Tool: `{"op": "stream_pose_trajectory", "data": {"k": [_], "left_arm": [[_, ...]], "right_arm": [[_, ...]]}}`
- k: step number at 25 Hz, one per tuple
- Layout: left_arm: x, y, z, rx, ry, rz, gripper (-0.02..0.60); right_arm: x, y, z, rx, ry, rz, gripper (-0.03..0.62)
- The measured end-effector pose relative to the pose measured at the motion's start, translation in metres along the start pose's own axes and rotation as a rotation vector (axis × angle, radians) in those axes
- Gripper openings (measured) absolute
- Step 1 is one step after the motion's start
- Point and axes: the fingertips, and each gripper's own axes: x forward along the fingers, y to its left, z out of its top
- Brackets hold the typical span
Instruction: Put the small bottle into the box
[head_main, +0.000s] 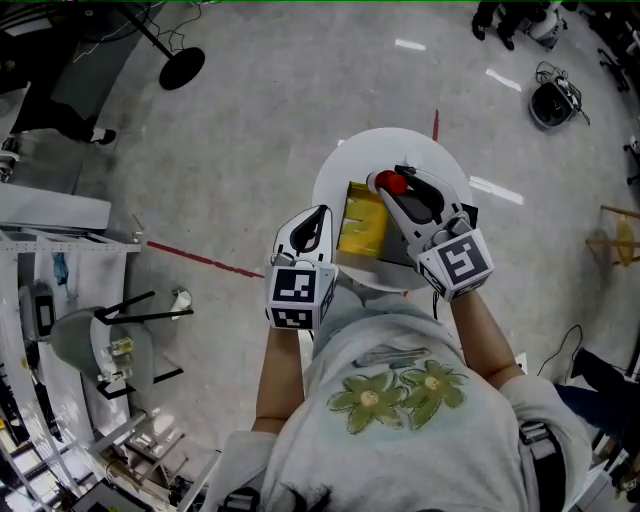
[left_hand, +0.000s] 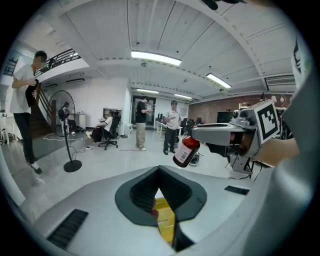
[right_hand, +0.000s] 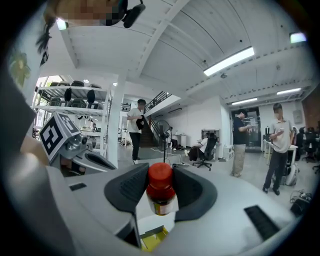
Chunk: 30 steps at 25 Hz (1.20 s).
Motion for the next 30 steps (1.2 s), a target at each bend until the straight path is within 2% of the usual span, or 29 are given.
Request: {"op": "stream_pose_trajectory", "data": {"k": [8,14,23,30], "left_arm": [[0.014,0.005,-0.002,-0.018,0.009,-0.005,0.002],[0.023,-0.001,-0.009,0.003,0.039,-0.016,0.002],[0.029,0.015,-0.007,0.004,0.056,0.010,0.002],[0.034,0.010,-0.018,0.000,0.083,0.014,0.002]], "right_arm": [[0.012,-0.004,-0.019,0.019,0.047,0.019,0.153],[0.014,-0.008,-0.037,0.038,0.088,0.034,0.153],[0.027,-0.003,-0.057,0.043,0.153,0.073,0.153],[0.030,0.001,-0.077,0.047,0.188,0.105,0.153]]}}
